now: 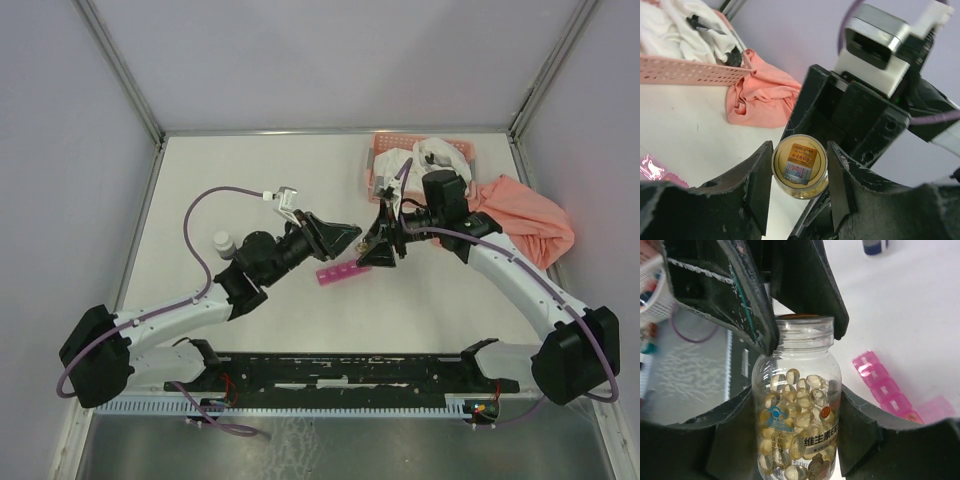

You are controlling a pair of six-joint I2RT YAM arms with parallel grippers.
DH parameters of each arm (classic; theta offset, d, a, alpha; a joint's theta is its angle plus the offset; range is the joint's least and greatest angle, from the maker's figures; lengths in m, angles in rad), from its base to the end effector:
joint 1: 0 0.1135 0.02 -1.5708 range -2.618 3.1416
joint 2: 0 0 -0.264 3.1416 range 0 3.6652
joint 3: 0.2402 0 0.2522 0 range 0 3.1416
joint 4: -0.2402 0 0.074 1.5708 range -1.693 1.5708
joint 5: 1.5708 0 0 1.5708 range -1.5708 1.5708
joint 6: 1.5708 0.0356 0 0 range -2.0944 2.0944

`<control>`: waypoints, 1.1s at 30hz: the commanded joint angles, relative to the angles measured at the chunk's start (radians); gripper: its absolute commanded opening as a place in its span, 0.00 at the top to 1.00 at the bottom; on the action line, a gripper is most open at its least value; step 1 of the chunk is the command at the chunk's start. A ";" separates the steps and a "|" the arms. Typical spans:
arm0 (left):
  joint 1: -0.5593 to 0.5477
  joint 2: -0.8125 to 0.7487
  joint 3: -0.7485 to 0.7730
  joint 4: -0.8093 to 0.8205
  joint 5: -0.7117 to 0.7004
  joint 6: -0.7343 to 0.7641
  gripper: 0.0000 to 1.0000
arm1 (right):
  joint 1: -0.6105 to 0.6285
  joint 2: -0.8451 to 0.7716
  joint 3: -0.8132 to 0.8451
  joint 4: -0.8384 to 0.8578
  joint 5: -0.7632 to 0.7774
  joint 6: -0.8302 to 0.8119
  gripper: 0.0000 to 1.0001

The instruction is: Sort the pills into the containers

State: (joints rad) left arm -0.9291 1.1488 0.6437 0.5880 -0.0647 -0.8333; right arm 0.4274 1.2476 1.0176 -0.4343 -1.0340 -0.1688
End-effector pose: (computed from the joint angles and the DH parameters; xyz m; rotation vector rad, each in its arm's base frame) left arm 0.1601 -0.2104 0.2974 0.0210 1.6487 -1.3474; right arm 0.2248 0.1360 0.3096 -1.1470 1.7963 1.2871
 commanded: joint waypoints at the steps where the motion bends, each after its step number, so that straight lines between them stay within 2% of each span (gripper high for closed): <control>1: 0.042 0.003 -0.007 0.078 0.358 0.168 0.86 | -0.013 0.030 -0.009 0.368 -0.212 0.320 0.97; 6: 0.076 -0.012 -0.030 0.122 0.357 0.173 0.83 | -0.013 0.047 -0.014 0.401 -0.213 0.356 0.97; 9: 0.087 -0.047 -0.045 0.129 0.294 0.154 0.56 | -0.013 0.033 0.013 0.286 -0.187 0.253 0.97; 12: 0.086 -0.105 -0.058 0.117 0.221 0.135 0.24 | -0.013 0.019 0.042 0.166 -0.147 0.120 0.97; 13: 0.086 -0.124 -0.061 0.102 0.197 0.132 0.17 | -0.011 0.015 0.045 0.144 -0.135 0.090 0.97; 16: 0.086 -0.185 -0.076 0.059 0.134 0.130 0.05 | -0.012 -0.001 0.060 0.077 -0.105 0.006 0.97; 22: 0.085 -0.344 -0.171 -0.006 0.001 0.145 0.01 | -0.009 -0.046 0.089 -0.077 0.025 -0.204 0.96; 26: 0.087 -0.445 -0.294 0.097 -0.068 0.076 0.01 | 0.001 -0.110 0.058 -0.065 0.155 -0.304 0.96; 30: 0.088 -0.397 -0.287 0.149 -0.059 -0.055 0.01 | 0.030 -0.142 0.019 -0.029 0.283 -0.362 0.95; 33: 0.075 -0.305 -0.214 0.092 -0.104 -0.170 0.01 | 0.057 -0.140 0.009 -0.020 0.356 -0.392 0.95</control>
State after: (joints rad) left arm -0.8421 0.7601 0.3431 0.6605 -0.1013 -0.8265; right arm 0.4541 1.1183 1.0428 -0.4969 -0.8173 -0.4717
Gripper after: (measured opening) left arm 0.993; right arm 0.604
